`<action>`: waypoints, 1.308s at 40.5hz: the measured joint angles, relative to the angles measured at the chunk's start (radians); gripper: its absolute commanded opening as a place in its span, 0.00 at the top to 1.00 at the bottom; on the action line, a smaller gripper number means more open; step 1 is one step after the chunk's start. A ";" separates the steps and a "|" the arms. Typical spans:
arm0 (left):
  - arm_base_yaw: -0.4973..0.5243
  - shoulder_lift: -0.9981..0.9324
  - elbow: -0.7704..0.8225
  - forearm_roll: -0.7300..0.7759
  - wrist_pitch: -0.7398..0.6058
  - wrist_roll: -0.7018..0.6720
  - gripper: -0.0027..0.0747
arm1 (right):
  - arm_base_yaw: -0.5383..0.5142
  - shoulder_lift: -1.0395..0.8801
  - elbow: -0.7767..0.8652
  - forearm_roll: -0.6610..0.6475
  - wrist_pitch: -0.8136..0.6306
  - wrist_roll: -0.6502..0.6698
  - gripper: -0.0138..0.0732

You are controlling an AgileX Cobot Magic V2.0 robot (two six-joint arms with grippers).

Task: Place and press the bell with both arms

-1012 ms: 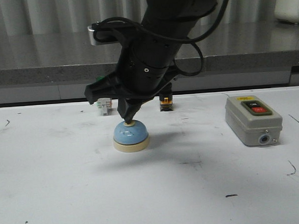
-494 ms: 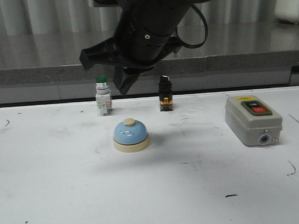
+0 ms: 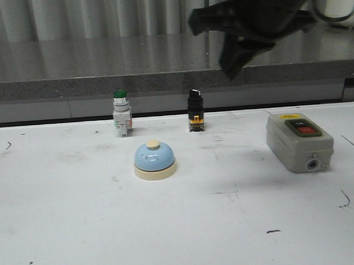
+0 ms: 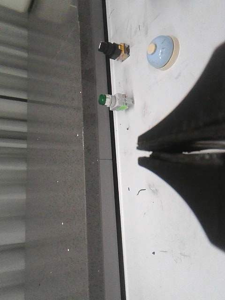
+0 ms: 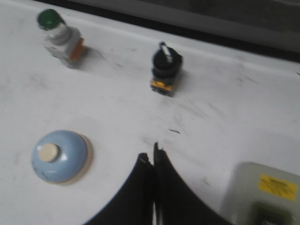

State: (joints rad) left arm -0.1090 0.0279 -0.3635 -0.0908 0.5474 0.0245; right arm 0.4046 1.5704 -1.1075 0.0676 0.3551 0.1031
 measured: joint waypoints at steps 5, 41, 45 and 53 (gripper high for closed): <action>0.000 0.000 0.000 0.000 0.000 0.000 0.99 | -0.097 -0.118 0.132 0.000 0.000 0.000 0.92; 0.000 0.000 0.000 0.000 0.001 0.000 0.99 | -0.214 -1.212 0.725 -0.089 -0.024 -0.008 0.92; 0.000 0.000 0.000 0.000 0.001 0.000 0.99 | -0.214 -1.238 0.728 -0.089 -0.024 -0.008 0.92; 0.000 0.000 0.000 0.000 0.001 0.000 0.99 | -0.214 -1.242 0.728 -0.089 -0.024 -0.008 0.92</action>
State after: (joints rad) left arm -0.1090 0.0279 -0.3635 -0.0908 0.5489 0.0245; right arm 0.1907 0.3280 -0.3799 -0.0214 0.3307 0.0952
